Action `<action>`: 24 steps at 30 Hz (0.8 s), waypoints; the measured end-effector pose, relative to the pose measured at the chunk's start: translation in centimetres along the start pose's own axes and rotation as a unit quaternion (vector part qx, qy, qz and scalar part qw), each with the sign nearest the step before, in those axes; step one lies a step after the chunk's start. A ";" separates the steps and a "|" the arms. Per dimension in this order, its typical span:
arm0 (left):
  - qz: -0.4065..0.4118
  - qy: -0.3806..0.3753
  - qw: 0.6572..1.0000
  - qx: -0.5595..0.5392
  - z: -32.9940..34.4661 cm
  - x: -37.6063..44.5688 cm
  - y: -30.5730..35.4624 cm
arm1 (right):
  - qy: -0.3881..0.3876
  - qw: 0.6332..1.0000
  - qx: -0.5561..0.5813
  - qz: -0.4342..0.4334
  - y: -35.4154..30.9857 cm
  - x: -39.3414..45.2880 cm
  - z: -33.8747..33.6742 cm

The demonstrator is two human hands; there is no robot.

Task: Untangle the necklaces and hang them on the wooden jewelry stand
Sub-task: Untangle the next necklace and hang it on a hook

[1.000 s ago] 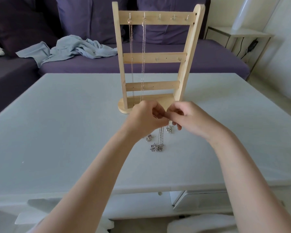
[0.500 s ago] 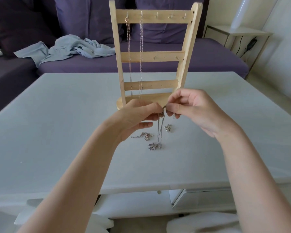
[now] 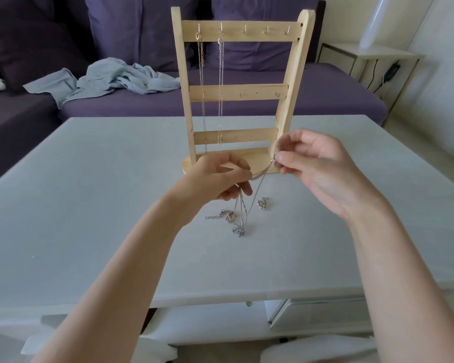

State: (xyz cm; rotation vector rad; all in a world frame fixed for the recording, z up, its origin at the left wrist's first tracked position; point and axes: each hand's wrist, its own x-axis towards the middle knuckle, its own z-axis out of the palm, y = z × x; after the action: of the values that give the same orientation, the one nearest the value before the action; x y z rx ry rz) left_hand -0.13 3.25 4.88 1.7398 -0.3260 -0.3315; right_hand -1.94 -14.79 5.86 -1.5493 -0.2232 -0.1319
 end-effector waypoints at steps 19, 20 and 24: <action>-0.025 0.002 0.999 -0.036 0.7 -0.1 0.5 | -0.045 0.997 -0.064 0.003 0.1 -0.2 0.4; -0.024 0.002 0.999 -0.036 0.8 -0.1 0.5 | -0.039 0.997 -0.063 0.003 0.1 -0.2 0.3; -0.023 -0.012 0.999 -0.038 0.9 -0.1 0.4 | -0.039 0.997 -0.063 0.001 0.1 -0.2 0.4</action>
State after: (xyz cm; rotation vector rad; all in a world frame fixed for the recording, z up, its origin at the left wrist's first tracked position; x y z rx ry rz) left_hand -0.64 2.43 5.09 1.6710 -0.2871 -0.3932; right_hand -2.09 -14.43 5.72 -1.6824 -0.2795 -0.0860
